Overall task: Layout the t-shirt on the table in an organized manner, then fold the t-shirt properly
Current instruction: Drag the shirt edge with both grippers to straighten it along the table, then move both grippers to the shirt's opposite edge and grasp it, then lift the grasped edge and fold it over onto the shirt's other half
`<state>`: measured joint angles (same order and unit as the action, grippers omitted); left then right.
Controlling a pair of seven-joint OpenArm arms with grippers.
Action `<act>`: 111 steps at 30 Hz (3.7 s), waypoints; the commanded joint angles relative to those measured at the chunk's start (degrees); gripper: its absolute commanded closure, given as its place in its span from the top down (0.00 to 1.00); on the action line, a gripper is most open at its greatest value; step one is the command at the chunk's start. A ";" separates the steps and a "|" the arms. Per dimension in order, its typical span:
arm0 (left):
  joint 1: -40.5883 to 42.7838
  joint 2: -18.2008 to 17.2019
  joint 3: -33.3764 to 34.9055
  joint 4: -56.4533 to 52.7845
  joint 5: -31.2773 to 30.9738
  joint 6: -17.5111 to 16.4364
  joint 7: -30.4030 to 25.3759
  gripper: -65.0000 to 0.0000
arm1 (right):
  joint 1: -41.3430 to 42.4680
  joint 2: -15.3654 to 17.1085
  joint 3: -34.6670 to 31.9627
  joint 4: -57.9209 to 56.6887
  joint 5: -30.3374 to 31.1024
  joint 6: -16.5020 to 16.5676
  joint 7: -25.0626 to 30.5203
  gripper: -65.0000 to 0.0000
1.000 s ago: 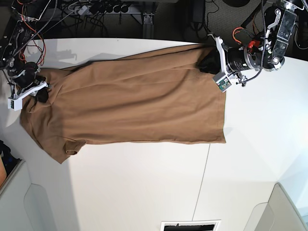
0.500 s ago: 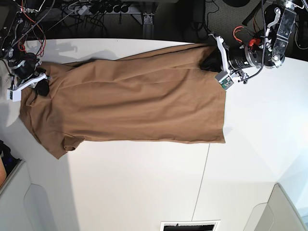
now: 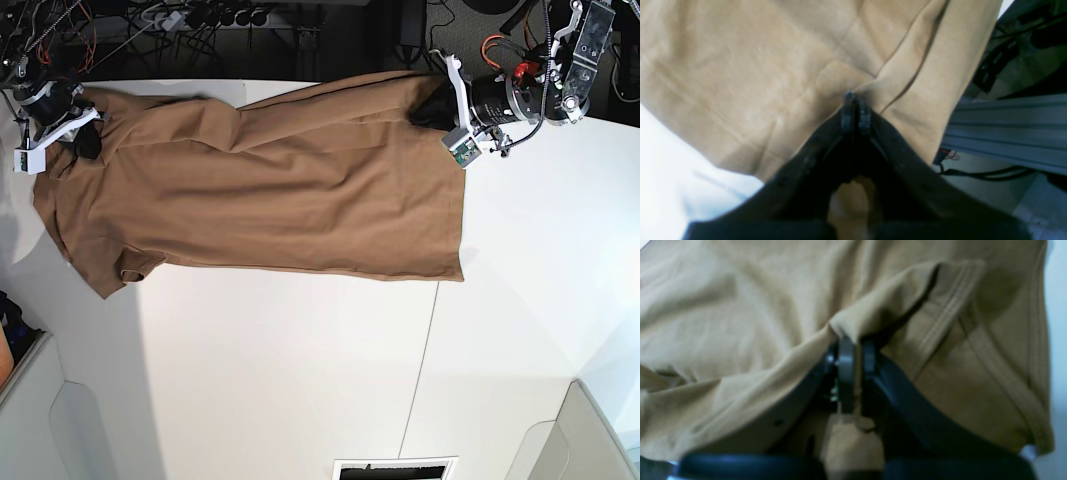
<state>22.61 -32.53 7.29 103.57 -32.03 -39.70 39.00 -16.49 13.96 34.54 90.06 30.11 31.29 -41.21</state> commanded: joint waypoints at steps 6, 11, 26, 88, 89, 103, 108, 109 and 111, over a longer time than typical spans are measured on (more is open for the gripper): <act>-1.01 -0.83 -0.24 0.83 0.20 -0.30 0.24 0.02 | -0.07 3.37 0.37 0.81 -1.18 -0.46 -0.79 0.00; -1.07 -0.83 -0.24 0.83 0.13 -0.30 0.17 0.06 | -0.07 5.70 0.37 0.81 0.13 -0.44 -0.79 0.00; -2.32 -1.53 -5.42 2.51 -8.76 -0.30 2.86 0.21 | -0.04 6.21 1.31 8.48 4.63 -0.46 -1.22 0.32; -39.78 9.97 -3.10 -43.32 -10.45 -0.30 -4.70 0.41 | 33.16 13.77 -3.37 -35.91 -2.01 -0.83 3.15 0.61; -39.78 9.97 -3.10 -43.32 -10.27 -0.30 -4.70 0.36 | 33.16 13.77 -4.31 -35.91 -2.01 -0.85 3.50 0.61; -39.93 9.64 -3.13 -43.25 -9.11 -0.30 -1.51 0.04 | 33.31 13.81 -7.19 -35.30 -2.03 -0.83 5.57 0.00; -39.91 7.67 -3.13 -42.07 -14.19 -0.30 1.73 0.04 | 33.03 13.84 -7.17 -30.60 -2.03 -0.81 3.13 0.00; -39.91 6.91 -3.13 -41.48 -15.72 -0.30 3.17 0.04 | 32.83 13.90 -7.17 -29.18 -2.03 -0.81 1.88 0.00; -39.89 5.16 -3.13 -39.76 -19.08 -0.30 7.54 0.04 | 32.81 13.97 -7.13 -26.62 -2.01 -0.81 -0.72 0.00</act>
<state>-15.77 -26.52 4.54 62.67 -50.17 -39.48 47.77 15.09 26.52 27.20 62.37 27.33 30.24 -43.07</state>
